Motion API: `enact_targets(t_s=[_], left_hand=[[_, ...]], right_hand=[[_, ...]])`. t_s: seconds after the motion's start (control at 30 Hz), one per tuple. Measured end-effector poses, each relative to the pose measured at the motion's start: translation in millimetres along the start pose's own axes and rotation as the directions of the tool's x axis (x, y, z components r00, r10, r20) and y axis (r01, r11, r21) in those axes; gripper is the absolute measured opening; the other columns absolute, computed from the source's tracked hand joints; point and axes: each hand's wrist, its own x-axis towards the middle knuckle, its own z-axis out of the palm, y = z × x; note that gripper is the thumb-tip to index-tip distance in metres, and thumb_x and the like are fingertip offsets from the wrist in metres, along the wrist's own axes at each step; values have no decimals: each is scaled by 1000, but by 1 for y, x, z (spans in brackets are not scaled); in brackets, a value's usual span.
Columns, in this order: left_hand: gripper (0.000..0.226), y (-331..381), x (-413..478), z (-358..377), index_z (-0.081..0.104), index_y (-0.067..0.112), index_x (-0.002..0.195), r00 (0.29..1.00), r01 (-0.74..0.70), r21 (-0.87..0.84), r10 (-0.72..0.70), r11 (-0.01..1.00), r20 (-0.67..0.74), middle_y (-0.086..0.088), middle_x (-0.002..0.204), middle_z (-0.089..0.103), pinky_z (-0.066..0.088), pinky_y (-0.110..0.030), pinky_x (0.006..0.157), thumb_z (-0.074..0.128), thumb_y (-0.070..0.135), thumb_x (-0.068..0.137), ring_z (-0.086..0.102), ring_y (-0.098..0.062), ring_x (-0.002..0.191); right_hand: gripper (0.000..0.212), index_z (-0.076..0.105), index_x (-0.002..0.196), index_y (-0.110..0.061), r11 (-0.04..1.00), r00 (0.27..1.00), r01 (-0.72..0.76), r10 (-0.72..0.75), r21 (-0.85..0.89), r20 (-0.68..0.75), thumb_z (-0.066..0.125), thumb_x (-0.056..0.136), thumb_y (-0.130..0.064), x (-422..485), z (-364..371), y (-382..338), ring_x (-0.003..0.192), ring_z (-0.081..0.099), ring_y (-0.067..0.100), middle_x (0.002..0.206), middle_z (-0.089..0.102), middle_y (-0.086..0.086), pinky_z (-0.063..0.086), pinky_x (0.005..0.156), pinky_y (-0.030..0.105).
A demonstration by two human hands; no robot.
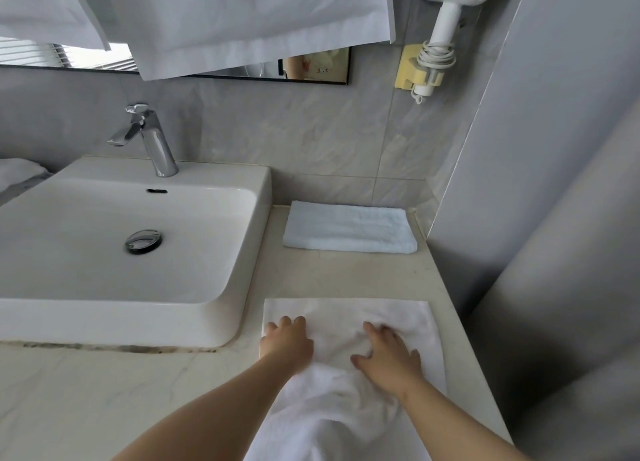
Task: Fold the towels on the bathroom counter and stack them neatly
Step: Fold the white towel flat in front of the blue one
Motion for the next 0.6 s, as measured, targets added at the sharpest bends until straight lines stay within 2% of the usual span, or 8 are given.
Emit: enact_targets(t_s=[0.07,0.13,0.23,0.37,0.6], left_hand=[[61,3,3,0,26,25,143,996,-33,42,29,999,80,-5,145,33,31,-39,105,44,51,90,30,-28,134],[87,8,5,1,11,30,149,981,-44,83,27,996,192,-10,155,13,21,-43,112,50,66,80,14,-32,143],[107,14,10,-1,0,33,149,963,-55,162,10,985,269,-15,157,-6,18,-47,114,60,71,70,-2,-38,144],[113,14,26,-8,-7,33,149,950,-63,205,-4,977,311,-14,156,-17,19,-50,114,66,65,69,-13,-38,143],[118,11,63,-18,-7,36,149,960,-104,232,36,967,279,-11,156,-17,16,-52,113,69,66,65,-13,-35,144]], right_hand=[[78,-1,150,-35,999,999,3,-1,-34,51,43,90,-58,2,-2,-1,147,-1,22,159,-4,1,7,114,54],[84,-3,150,-36,999,997,6,-2,-46,77,46,87,-61,5,-4,-1,146,-6,22,159,-10,1,5,113,58],[92,-6,150,-36,998,996,11,-5,-68,93,51,83,-63,13,-10,-1,146,-12,22,158,-17,3,4,112,61],[98,-7,149,-38,996,993,15,-5,-86,120,57,79,-62,30,-19,-1,145,-14,22,157,-20,2,7,111,62],[99,-4,147,-44,992,990,61,-46,-107,133,61,75,-65,62,-35,0,145,-16,22,156,-21,1,5,111,63]])
